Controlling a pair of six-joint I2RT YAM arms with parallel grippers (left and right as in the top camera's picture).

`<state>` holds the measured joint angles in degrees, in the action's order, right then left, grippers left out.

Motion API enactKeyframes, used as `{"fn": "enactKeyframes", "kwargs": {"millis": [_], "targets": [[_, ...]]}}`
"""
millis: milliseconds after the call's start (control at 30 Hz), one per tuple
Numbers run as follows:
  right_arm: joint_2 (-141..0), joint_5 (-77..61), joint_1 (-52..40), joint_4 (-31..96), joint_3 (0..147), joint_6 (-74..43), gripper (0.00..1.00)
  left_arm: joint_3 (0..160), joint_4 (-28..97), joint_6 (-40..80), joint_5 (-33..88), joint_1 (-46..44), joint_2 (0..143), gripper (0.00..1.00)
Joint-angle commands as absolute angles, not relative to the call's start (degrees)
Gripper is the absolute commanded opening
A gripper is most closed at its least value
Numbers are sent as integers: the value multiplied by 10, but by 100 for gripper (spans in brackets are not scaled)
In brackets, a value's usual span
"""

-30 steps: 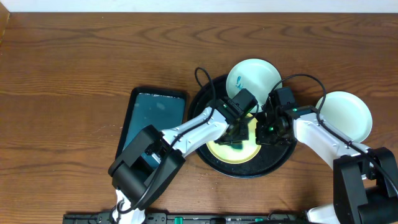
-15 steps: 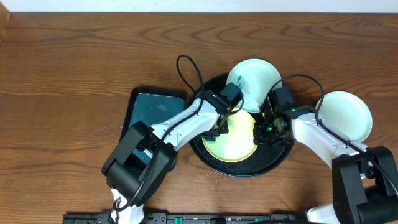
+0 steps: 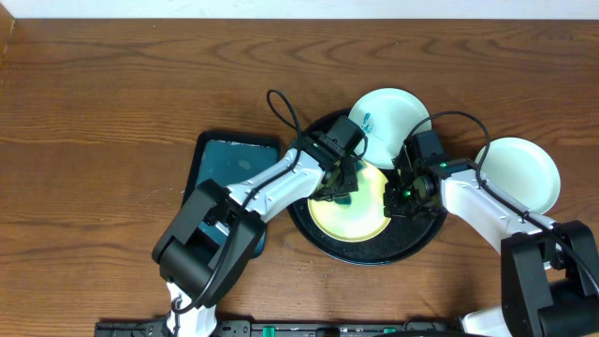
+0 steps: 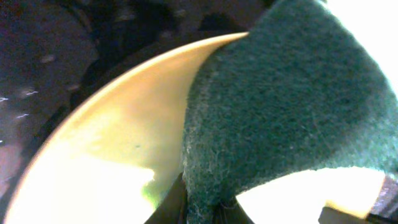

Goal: Clean dirty plates on tray and stack at the side
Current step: 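Scrub the tilted yellow plate with the sponge in the left gripper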

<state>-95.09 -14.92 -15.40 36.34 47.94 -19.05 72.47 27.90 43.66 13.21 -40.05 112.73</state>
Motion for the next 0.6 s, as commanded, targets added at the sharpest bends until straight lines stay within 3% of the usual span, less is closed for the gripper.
{"fn": "enactKeyframes", "kwargs": {"millis": [0,433,567], "targets": [[-970,-75,-155,370,463,-175,1,718,233,435,130,-414,1159,8],[-970,-75,-157,370,463,-171,1,711,179,431,128,-474,1168,8],[-970,-75,-159,371,463,-171,1,711,223,396,57,-465,1167,8]]}}
